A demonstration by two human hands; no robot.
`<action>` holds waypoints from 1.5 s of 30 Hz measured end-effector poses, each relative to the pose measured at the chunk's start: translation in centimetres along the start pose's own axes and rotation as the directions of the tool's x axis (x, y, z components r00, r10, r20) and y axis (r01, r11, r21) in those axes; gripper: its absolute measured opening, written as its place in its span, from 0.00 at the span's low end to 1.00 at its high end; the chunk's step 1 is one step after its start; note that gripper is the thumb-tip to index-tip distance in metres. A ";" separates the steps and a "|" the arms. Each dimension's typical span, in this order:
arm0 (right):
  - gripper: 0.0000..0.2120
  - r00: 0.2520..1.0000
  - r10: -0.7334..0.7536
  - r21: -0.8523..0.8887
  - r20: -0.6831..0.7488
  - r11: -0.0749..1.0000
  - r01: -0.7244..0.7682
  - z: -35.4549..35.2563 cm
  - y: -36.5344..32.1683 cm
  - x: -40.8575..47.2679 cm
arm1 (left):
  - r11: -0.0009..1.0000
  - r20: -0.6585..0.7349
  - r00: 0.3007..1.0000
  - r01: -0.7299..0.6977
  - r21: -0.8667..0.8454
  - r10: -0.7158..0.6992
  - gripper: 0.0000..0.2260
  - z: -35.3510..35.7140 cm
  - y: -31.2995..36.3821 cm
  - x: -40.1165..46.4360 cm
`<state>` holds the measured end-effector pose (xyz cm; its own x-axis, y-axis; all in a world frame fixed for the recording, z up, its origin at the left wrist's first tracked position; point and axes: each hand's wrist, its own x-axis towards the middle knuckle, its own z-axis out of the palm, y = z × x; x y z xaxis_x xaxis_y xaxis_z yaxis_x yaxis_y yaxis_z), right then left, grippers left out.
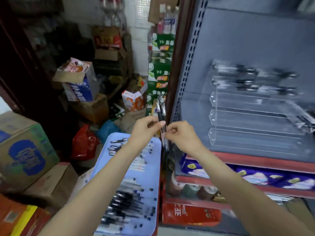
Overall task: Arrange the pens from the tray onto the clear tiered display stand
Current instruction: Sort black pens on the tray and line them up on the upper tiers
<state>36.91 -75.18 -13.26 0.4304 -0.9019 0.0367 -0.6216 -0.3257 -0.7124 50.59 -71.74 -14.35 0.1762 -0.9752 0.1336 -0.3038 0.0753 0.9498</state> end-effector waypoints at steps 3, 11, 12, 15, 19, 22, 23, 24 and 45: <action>0.13 0.998 -0.009 0.006 -0.059 1.000 0.009 -4.6 1.8 -0.7 | 0.994 0.034 0.994 -0.103 0.031 0.102 0.15 3.7 3.4 1.7; 0.13 0.965 -0.025 0.391 -0.262 0.911 0.130 -19.8 8.8 -1.2 | 0.907 0.076 0.954 -0.299 0.296 0.289 0.05 14.2 11.1 6.8; 0.12 0.965 -0.041 0.462 -0.260 0.872 0.162 -21.4 9.6 -1.2 | 0.876 0.093 0.948 -0.318 0.362 0.305 0.03 15.6 12.0 7.2; 0.09 0.951 -0.086 0.600 -0.297 0.758 0.256 -25.8 12.9 -0.8 | 0.786 0.146 0.924 -0.378 0.490 0.353 0.06 20.3 15.0 9.0; 0.08 0.902 -0.013 0.635 -0.431 0.707 0.313 -30.9 17.6 -0.1 | 0.739 0.122 0.885 -0.445 0.506 0.450 0.07 25.2 17.6 11.6; 0.07 0.830 0.115 0.672 -0.545 0.652 0.351 -34.7 20.8 0.2 | 0.733 -0.003 0.870 -0.414 0.540 0.494 0.11 27.7 18.2 13.4; 0.07 0.807 0.154 0.681 -0.570 0.638 0.359 -35.8 21.8 0.4 | 0.739 -0.006 0.873 -0.408 0.536 0.487 0.12 28.4 18.3 13.9; 0.06 0.786 0.189 0.686 -0.589 0.631 0.362 -36.9 22.8 0.4 | 0.743 0.011 0.881 -0.406 0.532 0.473 0.13 29.3 18.4 14.5; 0.06 0.781 0.249 0.733 -0.574 0.580 0.354 -40.4 26.8 2.4 | 0.781 0.121 0.965 -0.259 0.568 0.232 0.08 35.7 18.1 19.9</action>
<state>-5.14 -97.52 -4.00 -0.1939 -0.9477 0.2536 0.2717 -0.3003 -0.9143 15.16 -97.18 -4.64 -0.0143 -0.9489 0.3151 -0.8145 0.1938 0.5468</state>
